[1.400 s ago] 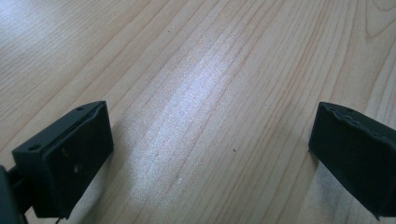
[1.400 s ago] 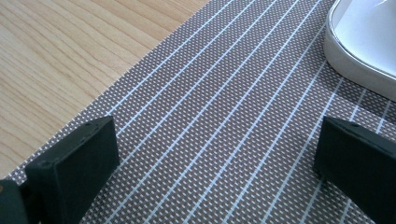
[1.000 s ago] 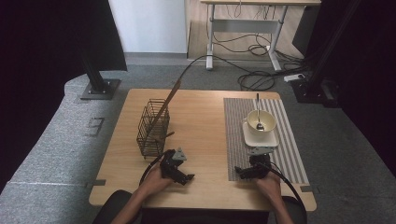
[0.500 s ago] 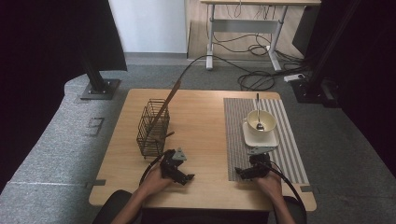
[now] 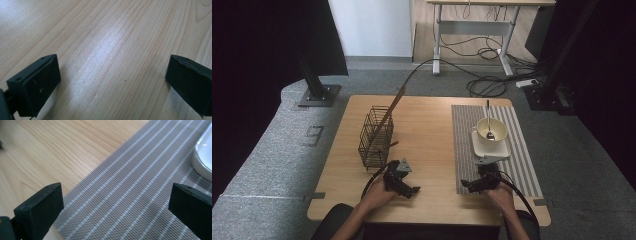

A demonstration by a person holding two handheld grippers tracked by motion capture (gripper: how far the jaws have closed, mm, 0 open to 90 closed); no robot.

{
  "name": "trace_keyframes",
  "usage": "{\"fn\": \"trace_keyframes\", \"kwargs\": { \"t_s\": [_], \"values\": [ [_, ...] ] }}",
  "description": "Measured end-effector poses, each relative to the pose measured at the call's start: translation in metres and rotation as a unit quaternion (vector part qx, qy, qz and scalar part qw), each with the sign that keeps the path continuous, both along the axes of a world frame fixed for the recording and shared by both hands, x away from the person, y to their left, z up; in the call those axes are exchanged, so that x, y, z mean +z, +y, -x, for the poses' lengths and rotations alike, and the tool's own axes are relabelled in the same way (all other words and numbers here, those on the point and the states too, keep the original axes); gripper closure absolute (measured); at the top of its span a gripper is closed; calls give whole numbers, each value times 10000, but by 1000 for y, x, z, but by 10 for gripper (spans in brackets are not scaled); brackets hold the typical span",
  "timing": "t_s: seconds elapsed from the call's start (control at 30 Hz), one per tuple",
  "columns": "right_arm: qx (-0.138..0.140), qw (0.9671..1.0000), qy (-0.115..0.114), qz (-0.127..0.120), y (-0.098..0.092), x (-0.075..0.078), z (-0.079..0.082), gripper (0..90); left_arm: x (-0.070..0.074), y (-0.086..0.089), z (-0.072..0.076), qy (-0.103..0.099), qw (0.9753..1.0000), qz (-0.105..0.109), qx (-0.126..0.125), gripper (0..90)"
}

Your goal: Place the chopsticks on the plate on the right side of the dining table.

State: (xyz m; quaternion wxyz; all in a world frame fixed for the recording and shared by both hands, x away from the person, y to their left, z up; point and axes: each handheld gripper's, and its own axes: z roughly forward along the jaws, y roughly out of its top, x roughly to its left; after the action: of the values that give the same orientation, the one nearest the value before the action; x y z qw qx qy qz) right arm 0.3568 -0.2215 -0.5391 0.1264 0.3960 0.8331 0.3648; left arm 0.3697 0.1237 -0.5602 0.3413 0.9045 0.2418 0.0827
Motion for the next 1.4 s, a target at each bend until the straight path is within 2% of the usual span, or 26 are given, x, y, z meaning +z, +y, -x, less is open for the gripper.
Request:
{"fn": "trace_keyframes", "kwargs": {
  "t_s": [0.17,0.27,0.47,0.67,0.87,1.2,1.27,1.4],
  "values": [
    [141,9999,-3,-76,7,9,0,0,0,0,0,0,10000,-1,2,0],
    [233,9997,-35,-10,12,16,0,0,0,0,0,-6,10000,-5,-4,0],
    [366,9993,-24,-28,20,25,-2,0,0,0,0,-1,10000,9,13,0],
    [378,9988,55,-310,24,34,-6,0,0,0,0,-2,10000,11,14,0],
    [385,9978,99,-535,28,50,-11,21,0,0,0,1,10000,12,13,0],
    [562,9974,67,-444,44,72,-20,25,0,0,0,6,10000,8,17,0],
    [594,9970,-2,-491,49,76,-21,25,0,0,0,10,10000,1,14,0],
    [688,9964,48,-495,57,82,-25,25,0,0,0,11,10000,-2,10,0]
  ]
}}
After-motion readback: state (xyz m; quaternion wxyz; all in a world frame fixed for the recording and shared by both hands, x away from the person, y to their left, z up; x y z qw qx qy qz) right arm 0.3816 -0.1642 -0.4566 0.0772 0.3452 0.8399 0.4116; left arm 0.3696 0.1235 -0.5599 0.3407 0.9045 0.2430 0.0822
